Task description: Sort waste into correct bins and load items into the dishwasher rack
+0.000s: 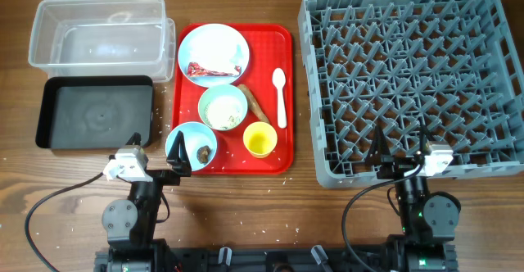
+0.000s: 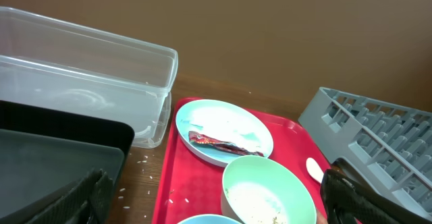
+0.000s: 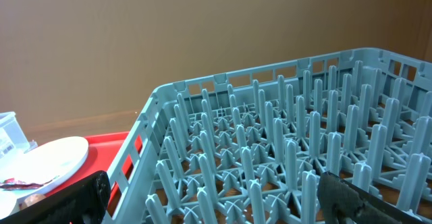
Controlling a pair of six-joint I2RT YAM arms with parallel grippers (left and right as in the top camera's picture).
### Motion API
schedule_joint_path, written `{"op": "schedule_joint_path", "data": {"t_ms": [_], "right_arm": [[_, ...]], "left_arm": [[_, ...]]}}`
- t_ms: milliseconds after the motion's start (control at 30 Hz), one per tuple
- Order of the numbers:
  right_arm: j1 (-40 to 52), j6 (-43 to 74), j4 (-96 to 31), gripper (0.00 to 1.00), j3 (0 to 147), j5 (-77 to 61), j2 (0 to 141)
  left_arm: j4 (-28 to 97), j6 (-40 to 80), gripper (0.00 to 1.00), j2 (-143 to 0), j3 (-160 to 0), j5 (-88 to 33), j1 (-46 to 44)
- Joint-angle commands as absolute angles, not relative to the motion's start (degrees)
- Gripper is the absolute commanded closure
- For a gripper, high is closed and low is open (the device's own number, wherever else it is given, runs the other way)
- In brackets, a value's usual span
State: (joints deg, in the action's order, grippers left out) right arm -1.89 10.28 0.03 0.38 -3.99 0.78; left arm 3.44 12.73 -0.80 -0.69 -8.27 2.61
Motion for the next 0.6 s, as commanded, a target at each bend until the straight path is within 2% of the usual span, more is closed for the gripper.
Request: {"op": "schedule_joint_path", "data": {"t_ms": [0,133,567], "right_arm": [[-1.8,10.7,0.2,0.00,0.3,-3.5,0.4],[-1.8,15.6,0.4,0.00,0.3,-4.3,0.4],[-1.8,8.9,4.4,0.00,2.3,-4.5,0.4]], "left_arm": [[3.6,12.4,0.00,-0.3,-0.3,-9.0,2.3],[3.6,12.5,0.00,-0.3,-0.3,-9.2,2.3],[0.3,12.4,0.00,-0.3,-0.6,-9.2,2.3]]}}
